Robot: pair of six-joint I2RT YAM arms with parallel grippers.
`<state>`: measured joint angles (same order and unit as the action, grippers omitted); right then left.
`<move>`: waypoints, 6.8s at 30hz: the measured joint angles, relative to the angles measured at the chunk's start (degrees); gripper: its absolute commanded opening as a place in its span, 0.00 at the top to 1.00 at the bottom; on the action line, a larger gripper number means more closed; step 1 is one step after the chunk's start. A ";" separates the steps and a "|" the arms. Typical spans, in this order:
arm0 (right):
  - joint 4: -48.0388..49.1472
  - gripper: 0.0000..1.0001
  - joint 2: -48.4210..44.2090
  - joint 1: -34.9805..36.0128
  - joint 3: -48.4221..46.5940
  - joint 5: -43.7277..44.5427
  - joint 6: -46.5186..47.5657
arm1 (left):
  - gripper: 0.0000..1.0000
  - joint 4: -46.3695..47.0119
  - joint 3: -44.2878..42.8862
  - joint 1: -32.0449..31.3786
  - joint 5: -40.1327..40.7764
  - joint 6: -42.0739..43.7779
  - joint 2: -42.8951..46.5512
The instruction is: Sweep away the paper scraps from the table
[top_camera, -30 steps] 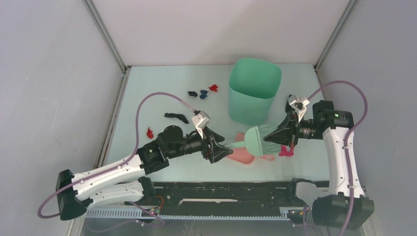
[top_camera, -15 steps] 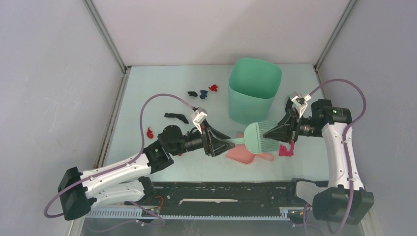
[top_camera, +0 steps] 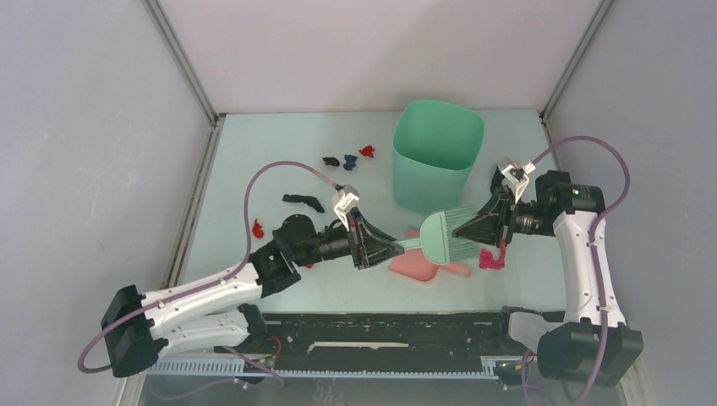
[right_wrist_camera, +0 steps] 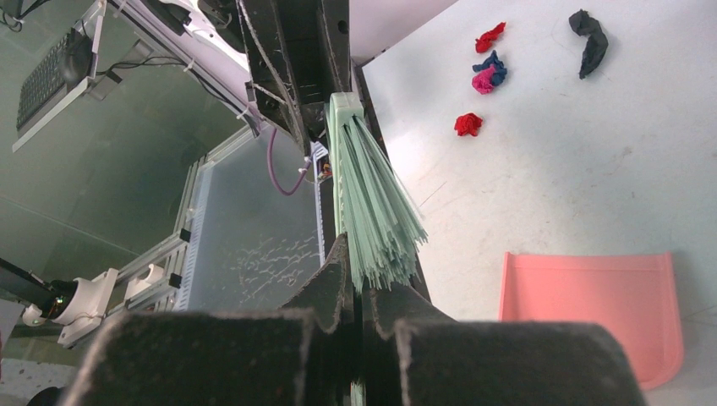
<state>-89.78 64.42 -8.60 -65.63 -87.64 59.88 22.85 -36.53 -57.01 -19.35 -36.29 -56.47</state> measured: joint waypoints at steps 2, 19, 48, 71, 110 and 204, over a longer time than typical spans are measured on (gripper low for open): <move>0.00 1.00 0.00 0.00 0.11 0.00 0.00 | 0.78 0.33 -0.02 0.00 -0.44 -0.17 -0.50; 0.24 0.42 -0.15 -0.50 1.20 4.28 4.48 | 1.00 -12.28 -7.72 0.09 -0.87 2.86 -1.75; 31.95 0.15 -7.04 17.77 24.92 54.07 2.73 | 1.00 -70.03 -31.17 0.15 22.25 10.93 -12.57; 45.94 0.59 3.39 18.51 30.73 57.24 1.70 | 1.00 -68.22 -30.97 0.15 22.21 10.93 -11.98; 22.84 1.00 -19.63 -6.49 -10.36 29.92 -26.49 | 1.00 -52.43 -30.36 -4.07 22.51 2.99 -13.09; 50.60 1.00 -24.13 -5.92 -9.66 45.09 -66.64 | 1.00 -28.79 -96.45 -15.26 50.93 30.10 -88.24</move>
<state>-39.18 40.29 -14.52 -75.29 -42.54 -6.76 -5.93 -132.99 -72.27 31.57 -6.20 -144.70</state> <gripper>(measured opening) 0.354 0.112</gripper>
